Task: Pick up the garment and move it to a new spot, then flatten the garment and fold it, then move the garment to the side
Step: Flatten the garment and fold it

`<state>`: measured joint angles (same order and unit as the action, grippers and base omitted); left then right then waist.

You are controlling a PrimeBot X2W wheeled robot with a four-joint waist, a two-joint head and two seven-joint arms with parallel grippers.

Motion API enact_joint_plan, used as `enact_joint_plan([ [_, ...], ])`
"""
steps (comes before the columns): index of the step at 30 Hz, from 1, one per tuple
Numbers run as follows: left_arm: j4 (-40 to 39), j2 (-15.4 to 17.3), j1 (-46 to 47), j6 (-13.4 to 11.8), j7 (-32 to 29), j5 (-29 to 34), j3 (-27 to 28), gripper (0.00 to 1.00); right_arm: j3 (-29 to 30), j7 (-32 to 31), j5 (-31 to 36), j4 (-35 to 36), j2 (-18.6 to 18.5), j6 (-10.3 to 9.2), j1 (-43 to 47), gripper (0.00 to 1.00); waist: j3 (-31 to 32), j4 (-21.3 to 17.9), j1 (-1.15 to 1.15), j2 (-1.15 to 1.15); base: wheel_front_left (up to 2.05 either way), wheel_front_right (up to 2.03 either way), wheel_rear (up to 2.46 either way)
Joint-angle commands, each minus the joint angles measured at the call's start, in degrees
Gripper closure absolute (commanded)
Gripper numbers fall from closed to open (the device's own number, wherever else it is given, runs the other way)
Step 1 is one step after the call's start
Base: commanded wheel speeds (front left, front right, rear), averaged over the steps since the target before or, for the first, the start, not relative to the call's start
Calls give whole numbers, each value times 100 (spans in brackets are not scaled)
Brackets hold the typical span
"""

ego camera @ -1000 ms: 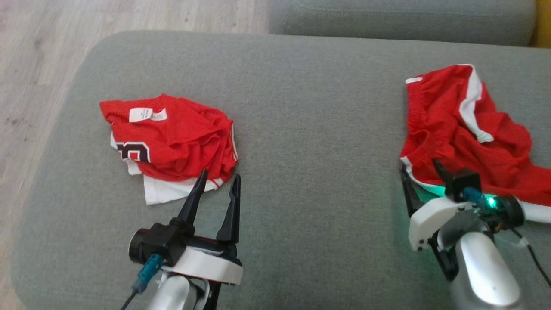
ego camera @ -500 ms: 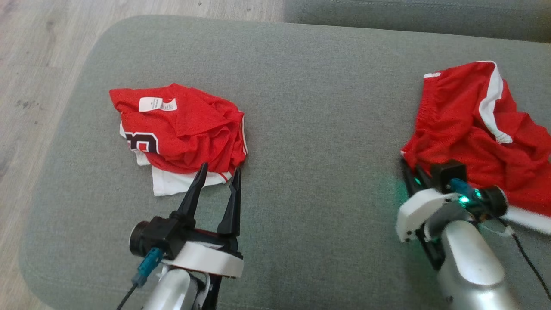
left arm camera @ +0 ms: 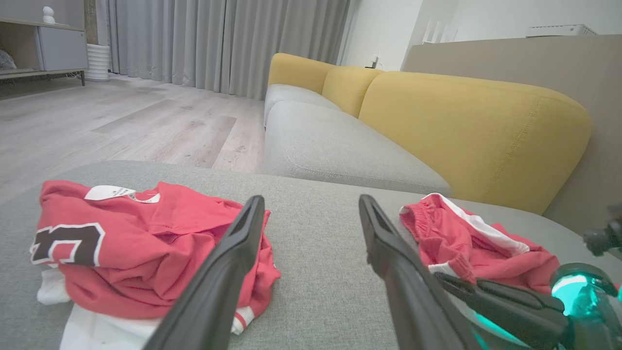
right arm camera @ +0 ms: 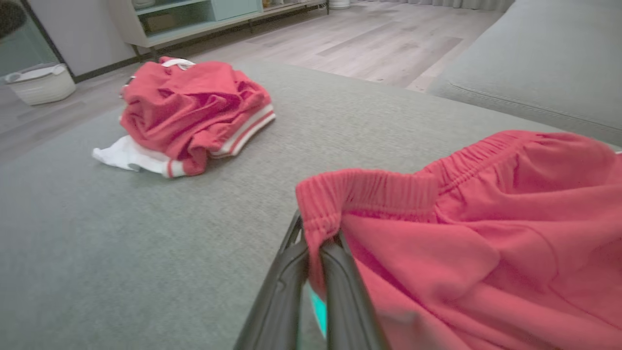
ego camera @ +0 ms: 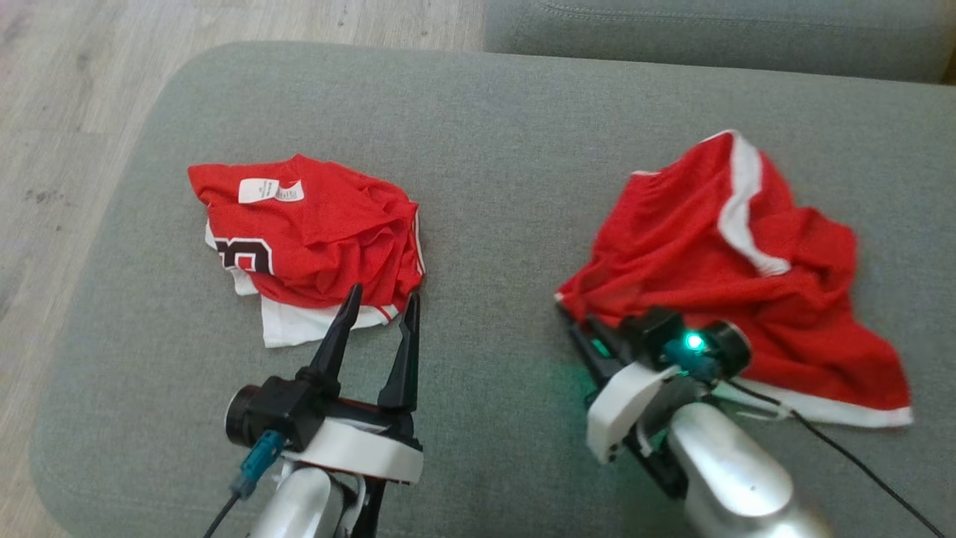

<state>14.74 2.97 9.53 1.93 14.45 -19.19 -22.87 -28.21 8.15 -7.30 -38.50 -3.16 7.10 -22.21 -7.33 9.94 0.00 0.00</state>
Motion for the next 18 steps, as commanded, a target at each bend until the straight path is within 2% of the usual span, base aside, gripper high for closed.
enact_joint_plan([
  [1,-136,-9,208,-32,55,-33,142,0,-317,29,-156,245,28,39,-101,100,25,-8,0,0,0,0,0],
  [3,-131,-9,185,-36,55,-31,161,0,-553,6,-296,319,28,39,-79,100,53,-30,0,0,0,0,0],
  [4,-131,-9,176,-38,55,-30,172,0,-619,9,-318,347,28,39,-77,18,67,-44,0,0,0,0,0],
  [5,-131,-9,165,-39,55,-30,183,0,-638,3,-352,364,28,39,-69,0,84,-59,0,0,0,0,0],
  [8,-149,-9,126,-46,55,-27,220,0,-450,79,-410,444,28,39,-59,0,140,-129,0,0,0,0,0],
  [11,-178,-9,84,-46,55,-18,250,0,-16,210,-396,557,28,39,-20,0,199,-221,0,0,0,0,0],
  [18,-236,-9,-2,-63,55,-15,283,0,1761,356,146,953,28,39,378,0,307,-408,0,0,0,0,0],
])
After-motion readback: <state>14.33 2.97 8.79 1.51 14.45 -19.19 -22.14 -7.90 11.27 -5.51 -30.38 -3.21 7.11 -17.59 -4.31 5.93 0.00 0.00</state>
